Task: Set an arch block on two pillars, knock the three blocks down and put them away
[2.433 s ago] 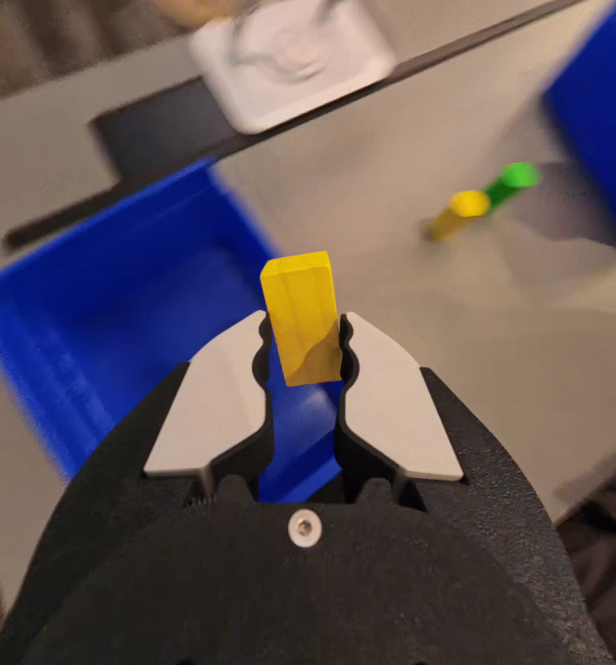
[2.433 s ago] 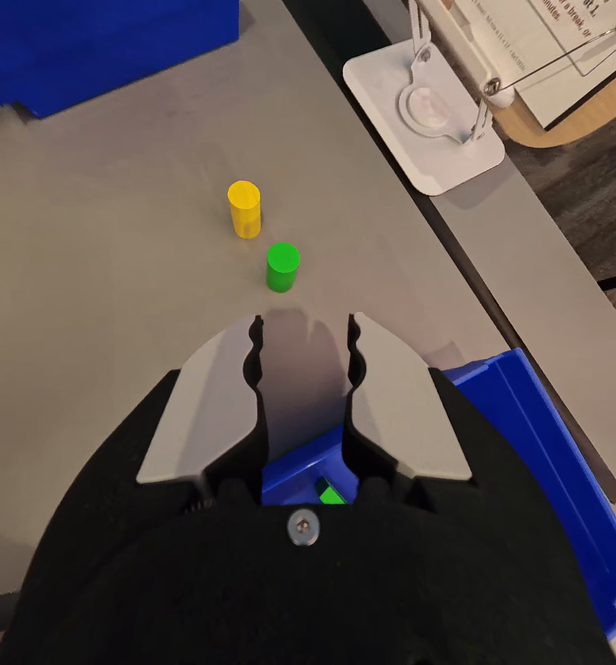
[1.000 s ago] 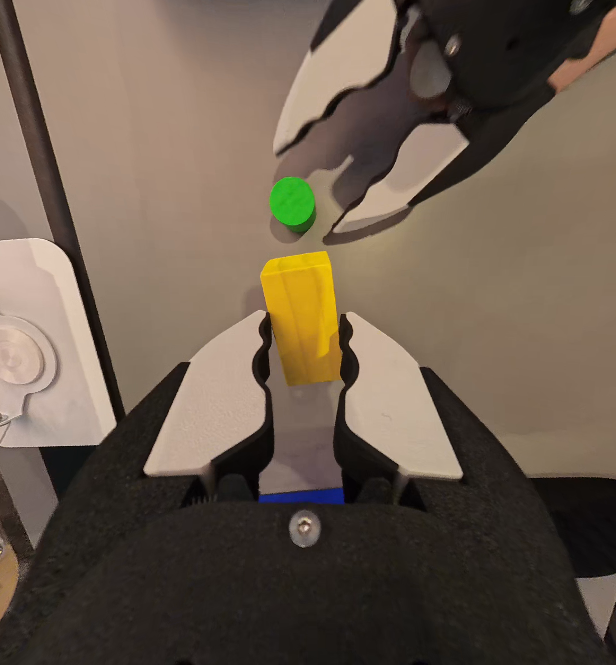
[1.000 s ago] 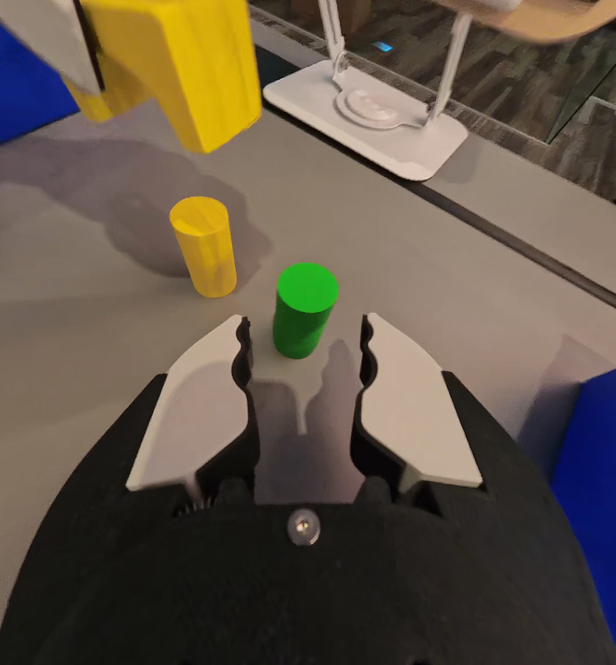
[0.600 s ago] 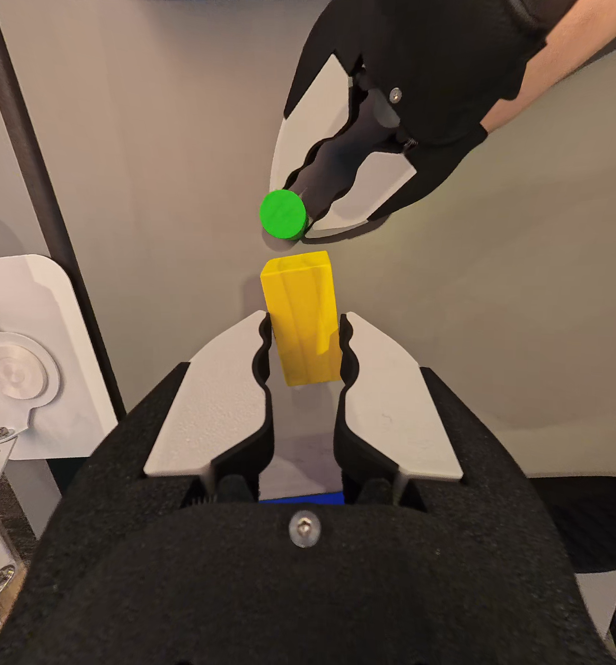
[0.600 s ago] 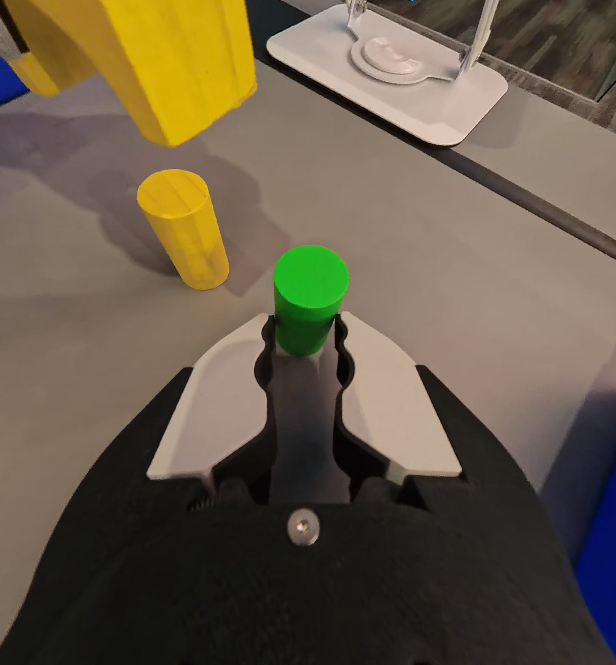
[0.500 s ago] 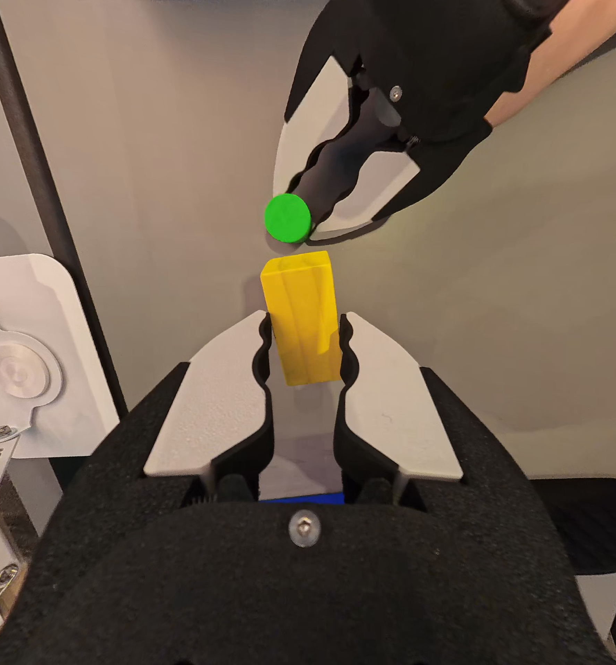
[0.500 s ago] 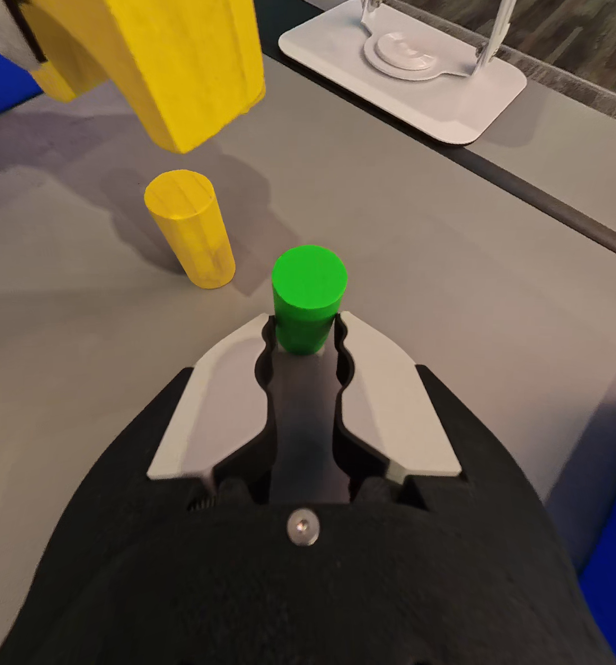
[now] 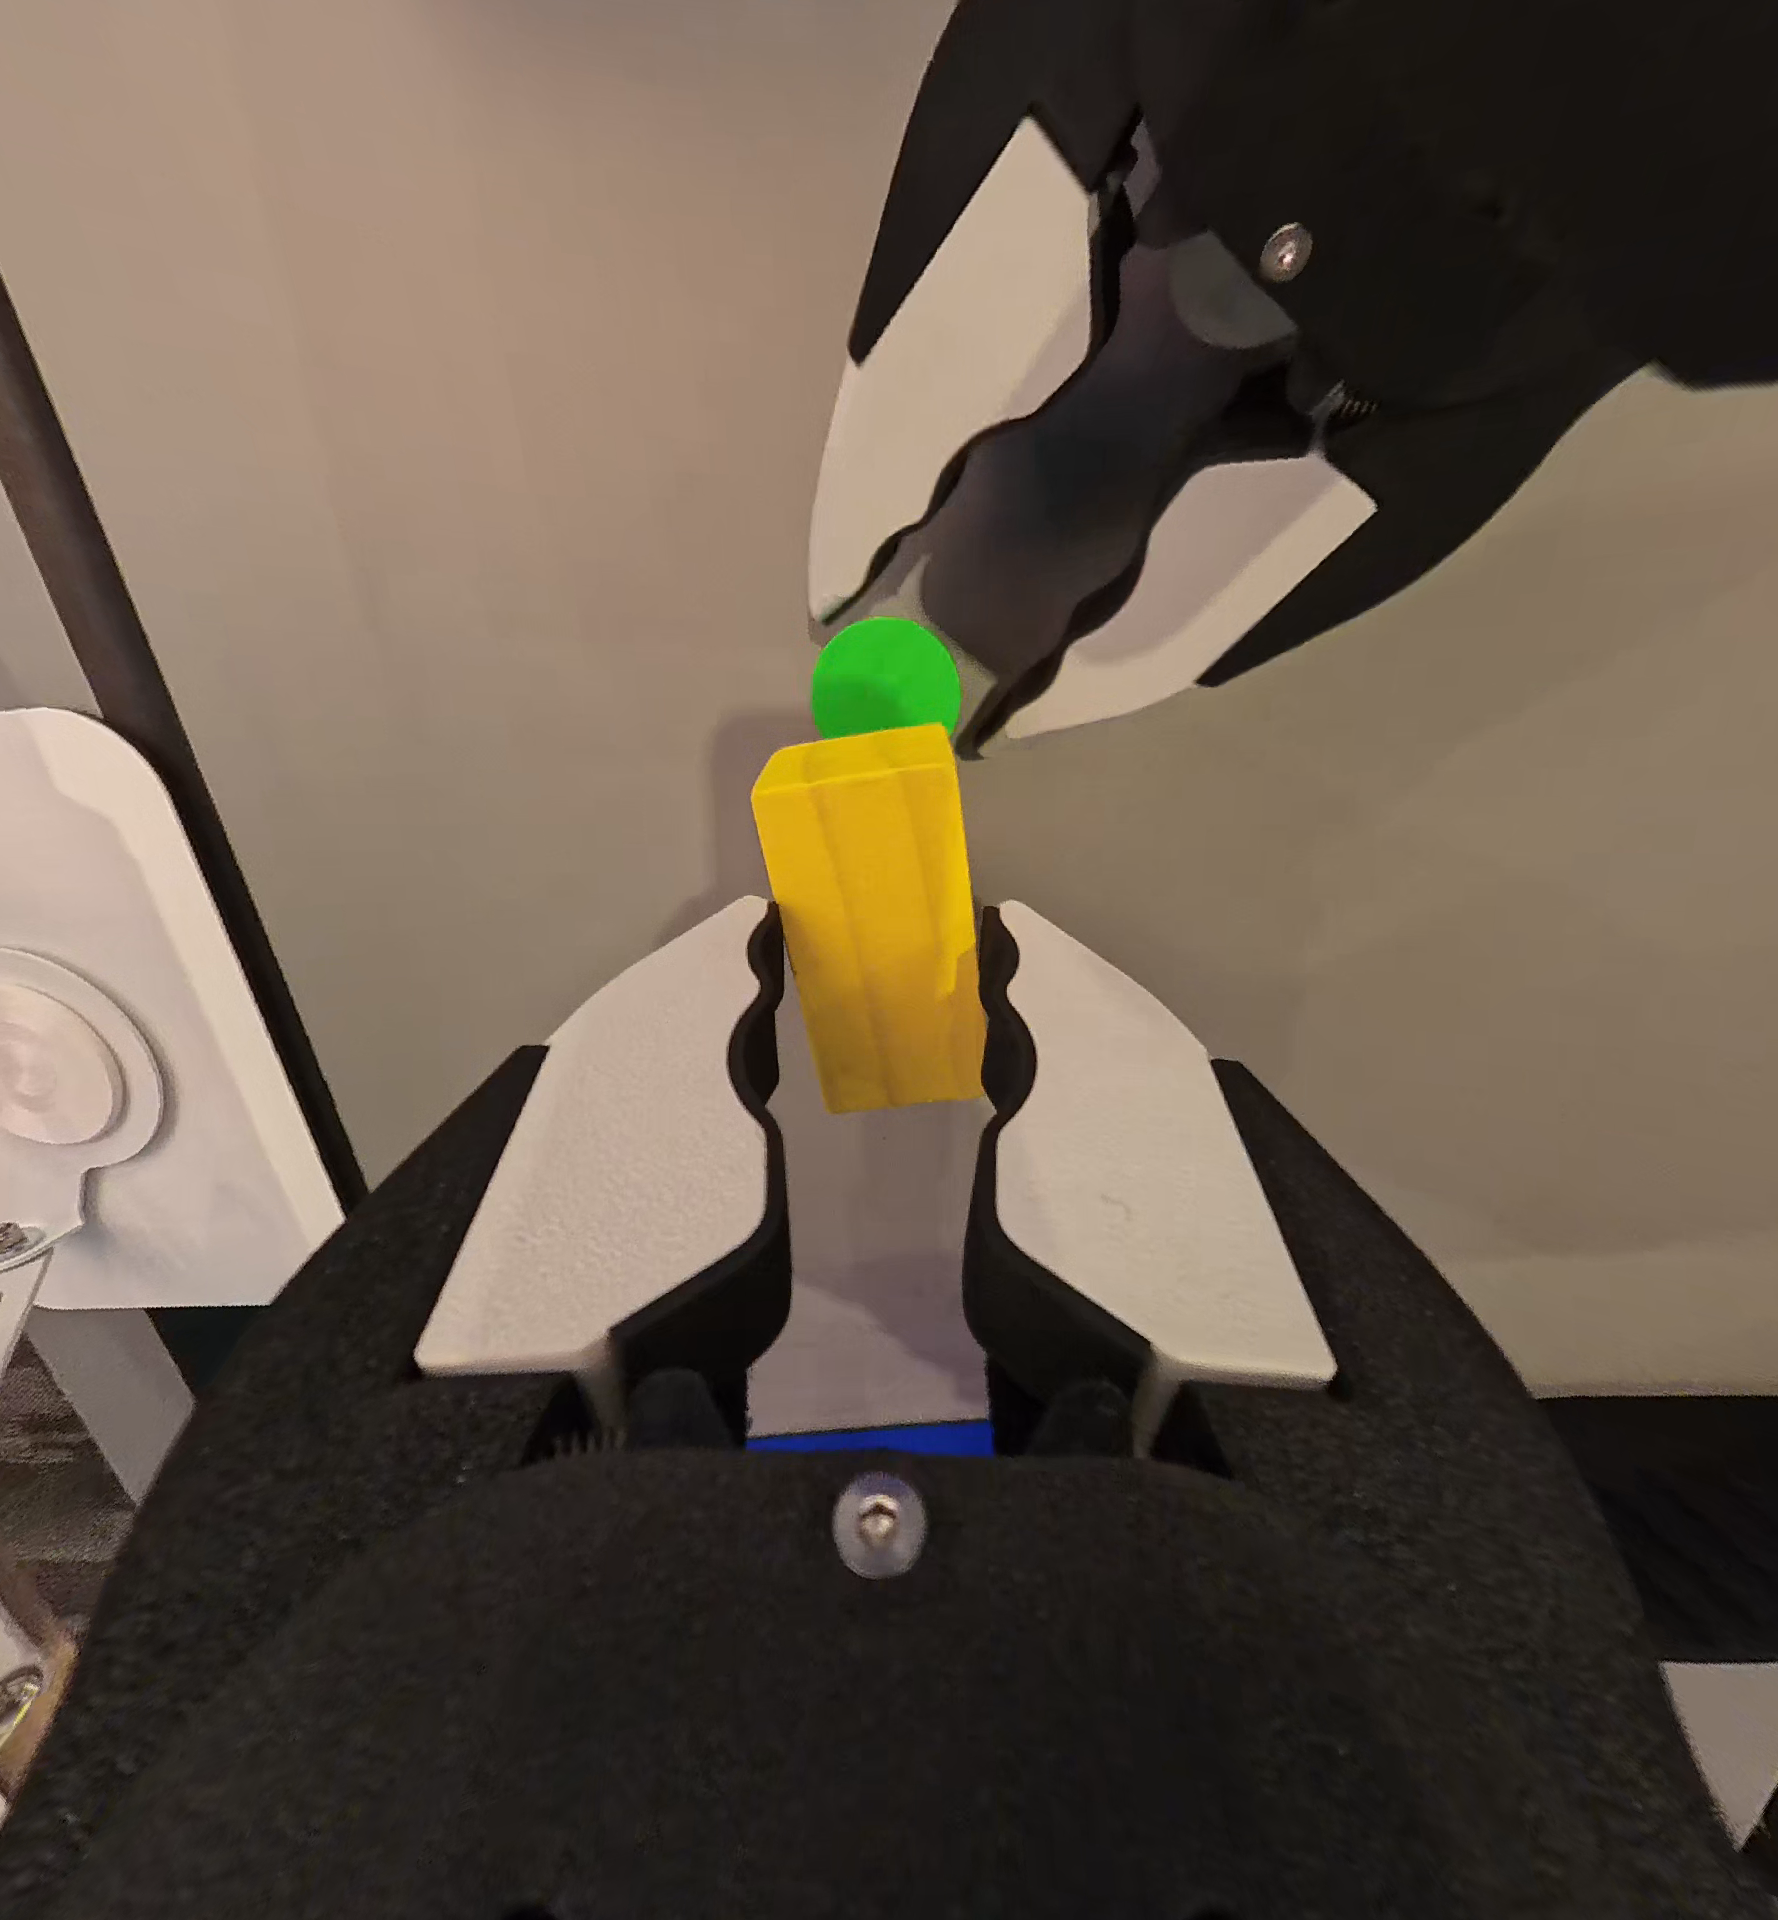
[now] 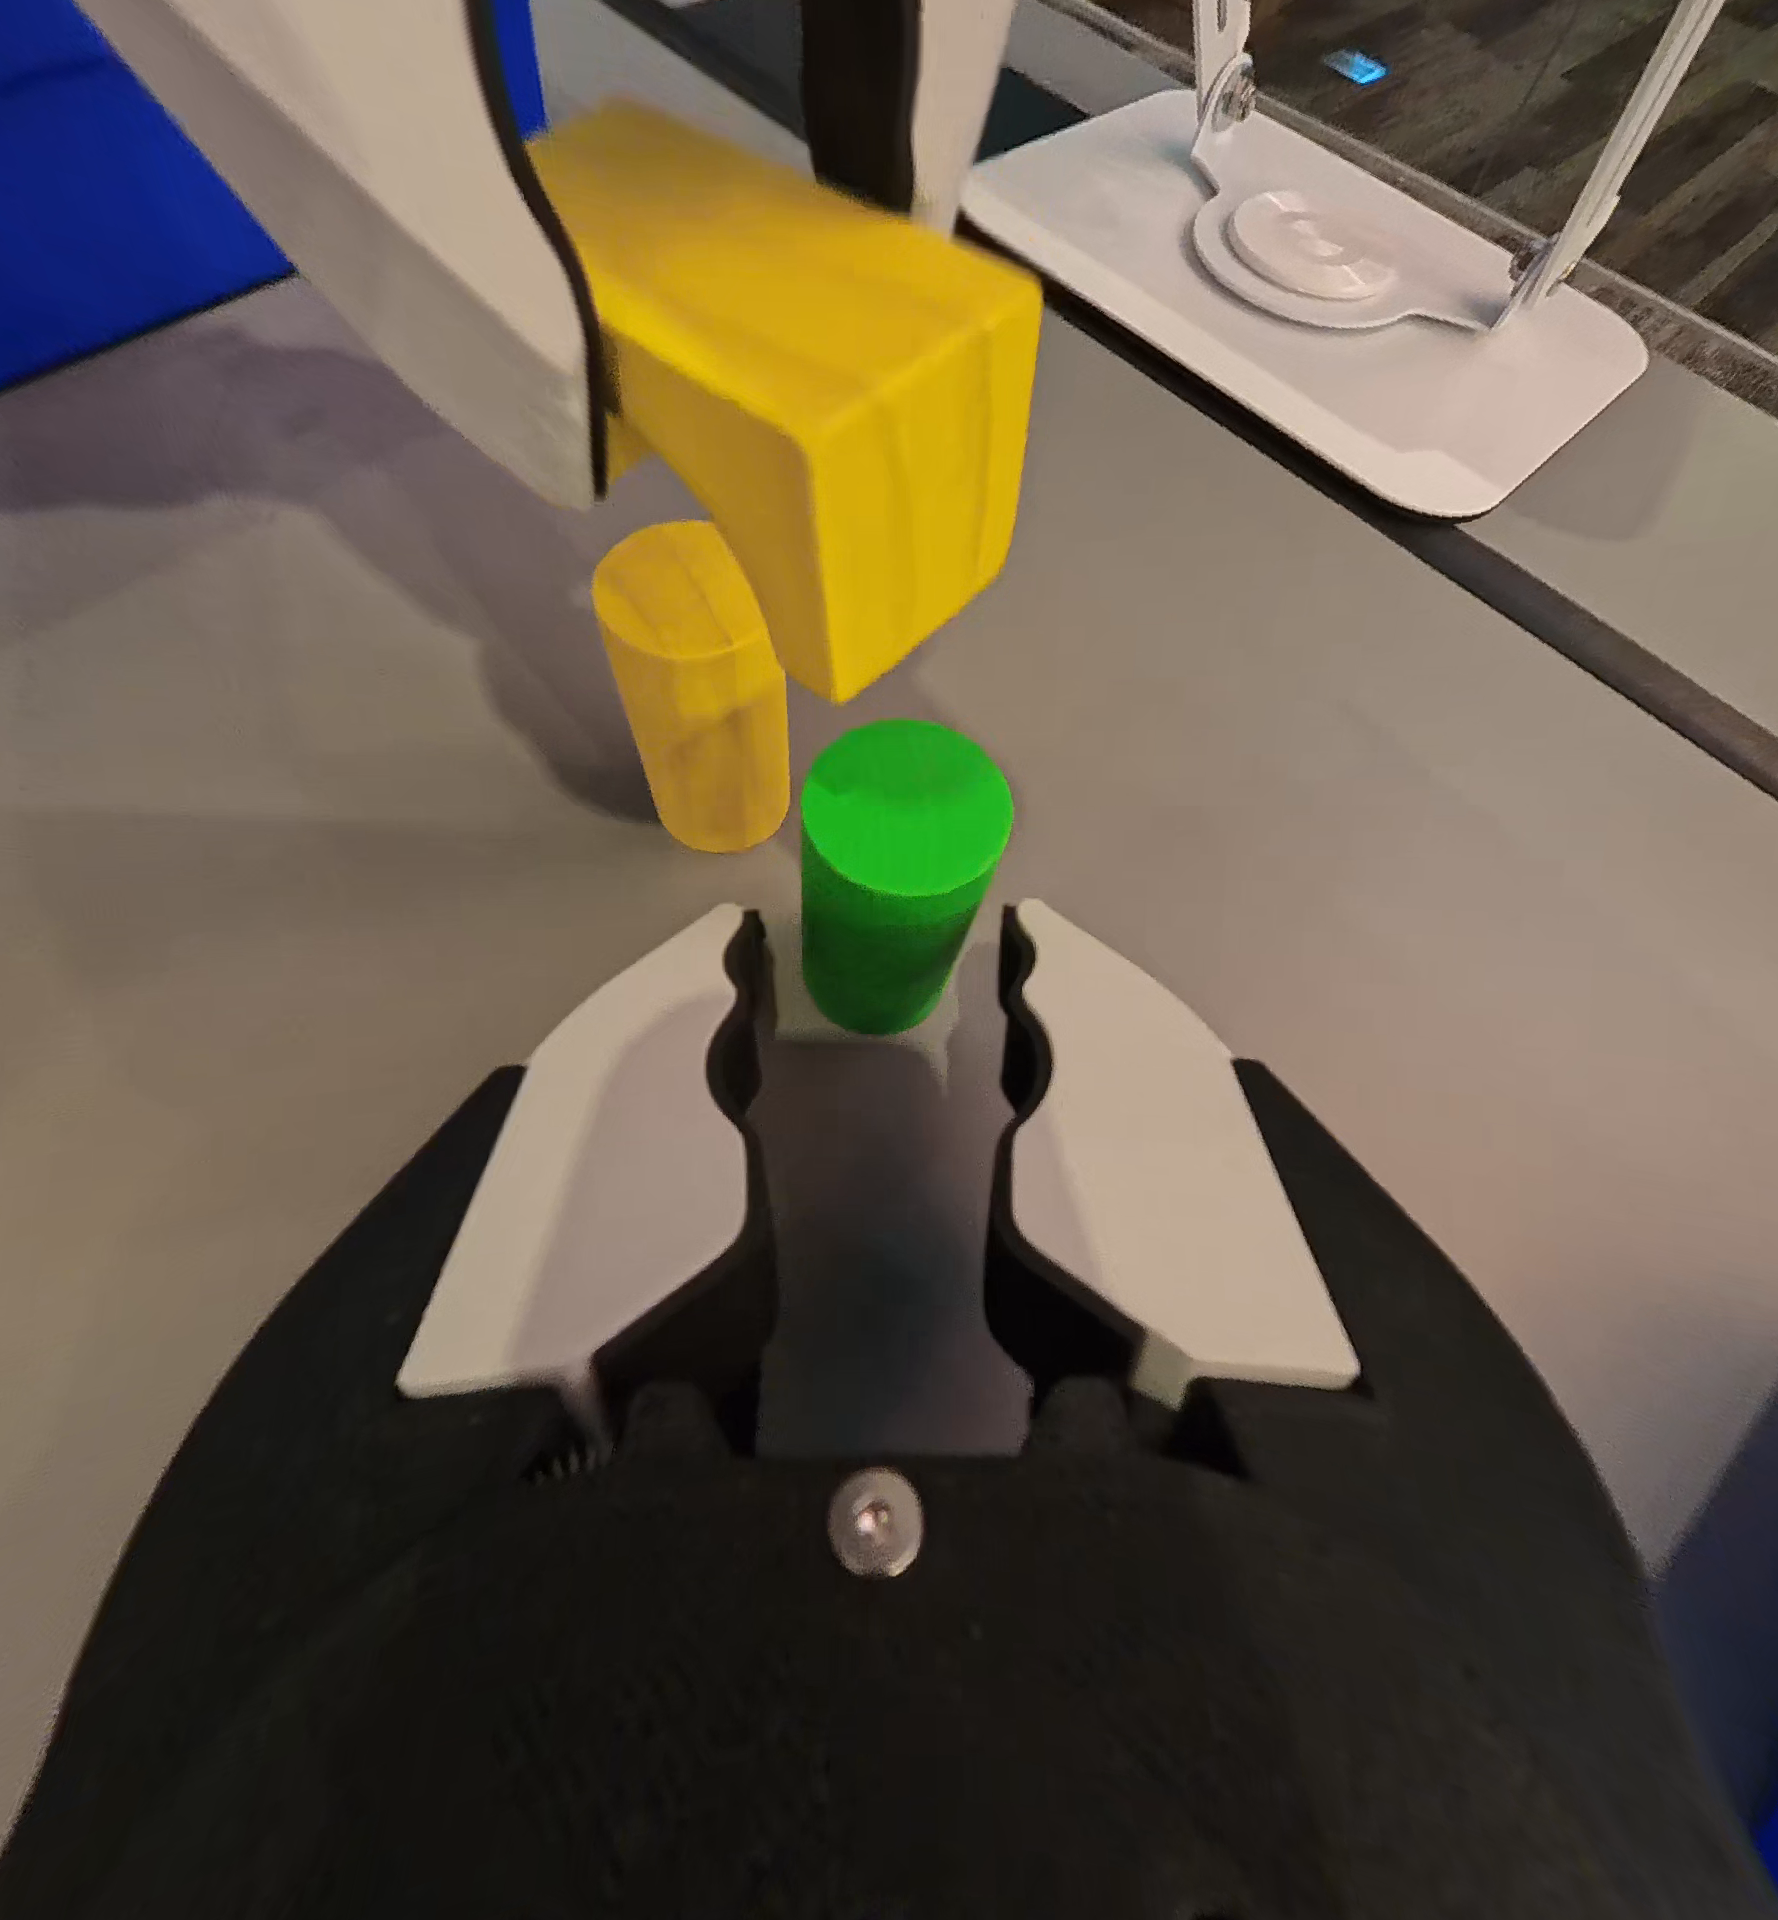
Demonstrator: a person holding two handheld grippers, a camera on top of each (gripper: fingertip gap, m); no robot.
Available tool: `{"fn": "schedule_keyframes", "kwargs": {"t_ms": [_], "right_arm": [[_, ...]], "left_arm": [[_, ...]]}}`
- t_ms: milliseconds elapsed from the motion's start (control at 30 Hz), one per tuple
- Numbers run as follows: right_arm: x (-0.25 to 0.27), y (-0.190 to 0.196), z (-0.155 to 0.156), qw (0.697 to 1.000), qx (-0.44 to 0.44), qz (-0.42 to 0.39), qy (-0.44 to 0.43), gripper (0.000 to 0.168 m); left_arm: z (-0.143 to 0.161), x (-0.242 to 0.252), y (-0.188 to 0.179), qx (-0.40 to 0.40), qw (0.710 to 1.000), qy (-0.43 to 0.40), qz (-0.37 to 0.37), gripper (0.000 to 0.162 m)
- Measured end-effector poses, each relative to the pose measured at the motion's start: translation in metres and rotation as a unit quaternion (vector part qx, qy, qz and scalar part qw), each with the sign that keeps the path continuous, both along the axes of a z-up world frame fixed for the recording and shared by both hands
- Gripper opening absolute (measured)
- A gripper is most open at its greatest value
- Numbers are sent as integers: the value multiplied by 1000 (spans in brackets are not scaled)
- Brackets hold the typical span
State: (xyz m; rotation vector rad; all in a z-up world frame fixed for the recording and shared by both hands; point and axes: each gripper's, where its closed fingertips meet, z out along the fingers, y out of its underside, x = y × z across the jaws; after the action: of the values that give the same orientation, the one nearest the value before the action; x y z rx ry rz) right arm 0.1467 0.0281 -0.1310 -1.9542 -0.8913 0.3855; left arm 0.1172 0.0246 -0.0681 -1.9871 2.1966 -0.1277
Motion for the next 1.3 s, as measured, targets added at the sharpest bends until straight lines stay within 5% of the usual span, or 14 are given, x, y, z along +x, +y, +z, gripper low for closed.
{"fn": "schedule_keyframes", "kwargs": {"t_ms": [1100, 1300], "right_arm": [[9, -11, 12, 999, -18, 12, 38, 50], [10, -9, 13, 999, -15, 8, 38, 52]], "left_arm": [[-21, 8, 4, 15, 998, 53, -39, 37], [-16, 11, 8, 37, 998, 38, -43, 55]]}}
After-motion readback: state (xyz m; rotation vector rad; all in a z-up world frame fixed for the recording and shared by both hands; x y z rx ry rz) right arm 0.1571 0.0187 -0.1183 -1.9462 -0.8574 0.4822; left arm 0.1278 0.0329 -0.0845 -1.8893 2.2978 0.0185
